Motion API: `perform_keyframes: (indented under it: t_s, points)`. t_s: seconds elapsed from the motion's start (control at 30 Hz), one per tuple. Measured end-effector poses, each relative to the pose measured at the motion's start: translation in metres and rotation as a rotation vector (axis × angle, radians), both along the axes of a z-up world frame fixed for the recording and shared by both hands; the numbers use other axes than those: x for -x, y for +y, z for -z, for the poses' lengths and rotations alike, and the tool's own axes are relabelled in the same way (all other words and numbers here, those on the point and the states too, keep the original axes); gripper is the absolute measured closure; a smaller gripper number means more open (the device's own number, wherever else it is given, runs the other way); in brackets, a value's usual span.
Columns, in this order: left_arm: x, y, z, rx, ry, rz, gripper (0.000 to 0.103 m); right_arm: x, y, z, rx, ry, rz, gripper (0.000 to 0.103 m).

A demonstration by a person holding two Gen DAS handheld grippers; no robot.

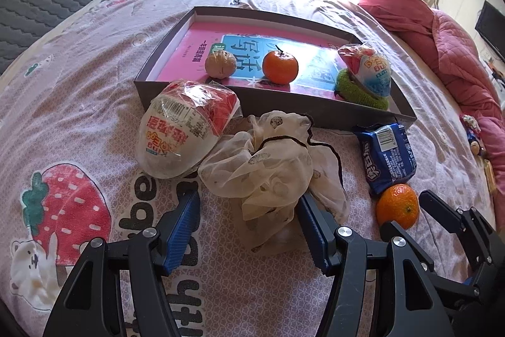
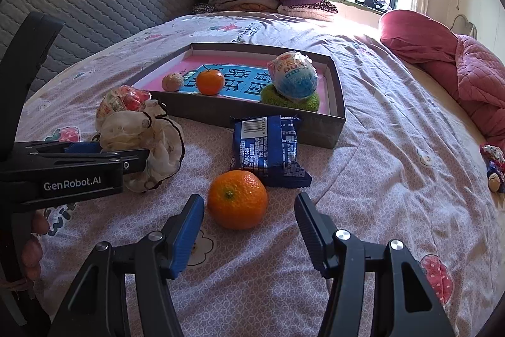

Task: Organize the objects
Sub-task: 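Close left tool on the cream mesh fabric while right tool closes on the orange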

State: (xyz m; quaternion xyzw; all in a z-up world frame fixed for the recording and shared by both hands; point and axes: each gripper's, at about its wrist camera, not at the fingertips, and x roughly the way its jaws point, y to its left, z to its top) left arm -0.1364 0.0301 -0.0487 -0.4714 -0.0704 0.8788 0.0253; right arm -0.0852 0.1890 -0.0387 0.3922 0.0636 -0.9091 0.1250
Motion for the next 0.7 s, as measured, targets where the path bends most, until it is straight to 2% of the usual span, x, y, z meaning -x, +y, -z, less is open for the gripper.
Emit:
perform_keyframes:
  t_s: [0.2, 0.27, 0.37, 0.43, 0.5, 0.7]
  points:
    - [0.002, 0.002, -0.001, -0.023, 0.007, 0.007, 0.042, 0.001, -0.006, 0.003, -0.029, 0.010, -0.008, 0.045]
    - [0.003, 0.004, 0.000, -0.026, 0.005, 0.011, 0.045, 0.001, -0.006, 0.004, -0.029, 0.011, -0.010, 0.050]
    - [0.004, 0.006, 0.000, -0.035, 0.006, 0.017, 0.053, 0.002, -0.006, 0.006, -0.017, 0.000, -0.023, 0.057]
    - [0.005, 0.009, -0.001, -0.048, 0.007, 0.026, 0.065, 0.002, -0.007, 0.007, -0.005, -0.012, -0.033, 0.062]
    - [0.005, 0.012, -0.001, -0.059, 0.007, 0.039, 0.073, 0.002, -0.007, 0.007, -0.002, -0.011, -0.033, 0.062]
    - [0.004, 0.012, -0.001, -0.099, 0.021, 0.055, 0.087, 0.005, 0.000, 0.008, 0.053, -0.027, -0.029, 0.062]
